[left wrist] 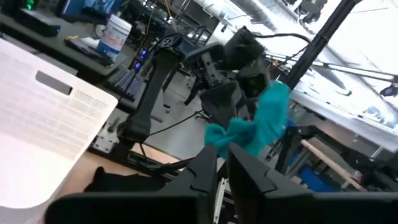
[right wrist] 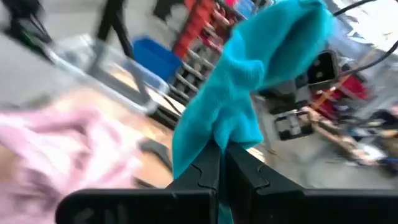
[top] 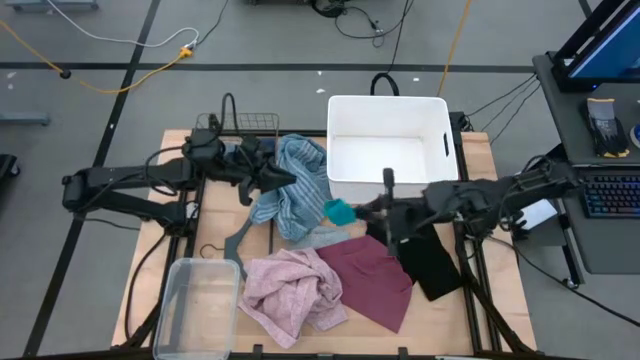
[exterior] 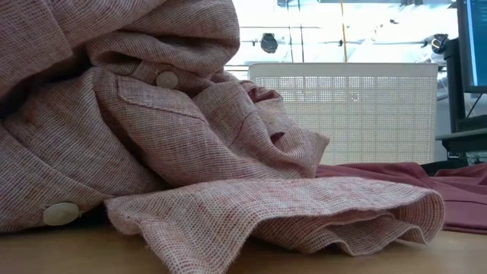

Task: Pick & Place Cloths
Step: Put the light blue sock into the wire basket

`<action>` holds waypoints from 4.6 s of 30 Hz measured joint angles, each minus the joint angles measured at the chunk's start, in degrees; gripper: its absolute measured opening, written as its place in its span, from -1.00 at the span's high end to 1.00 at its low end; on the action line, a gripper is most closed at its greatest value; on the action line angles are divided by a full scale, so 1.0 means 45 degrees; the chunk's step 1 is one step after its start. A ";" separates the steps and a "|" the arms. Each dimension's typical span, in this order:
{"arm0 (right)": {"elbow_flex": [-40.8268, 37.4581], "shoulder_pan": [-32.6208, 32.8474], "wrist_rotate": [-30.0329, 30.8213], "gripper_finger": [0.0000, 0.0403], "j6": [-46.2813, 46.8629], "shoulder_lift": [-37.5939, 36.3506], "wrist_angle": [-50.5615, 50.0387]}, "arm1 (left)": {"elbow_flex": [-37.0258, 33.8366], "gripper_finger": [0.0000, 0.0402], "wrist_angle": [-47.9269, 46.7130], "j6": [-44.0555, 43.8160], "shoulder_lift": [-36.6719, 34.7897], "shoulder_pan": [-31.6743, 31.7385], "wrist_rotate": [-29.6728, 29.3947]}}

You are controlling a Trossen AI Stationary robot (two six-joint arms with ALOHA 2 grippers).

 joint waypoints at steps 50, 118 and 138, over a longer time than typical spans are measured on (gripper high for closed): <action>0.1154 -0.0508 0.5178 0.99 -1.1950 0.3894 0.4732 | 0.0005 -0.20 0.2688 -0.1168 0.2279 -0.1581 -0.0140; 0.1140 0.0249 0.8961 0.63 -1.2859 0.3923 0.7110 | 0.0005 1.00 -0.1823 -0.2039 0.2279 -0.1057 -0.1313; 0.1143 0.0355 0.8910 0.63 -1.0355 0.3740 0.9309 | 0.0010 1.00 -1.0007 -0.1284 -0.2567 0.2503 -0.9055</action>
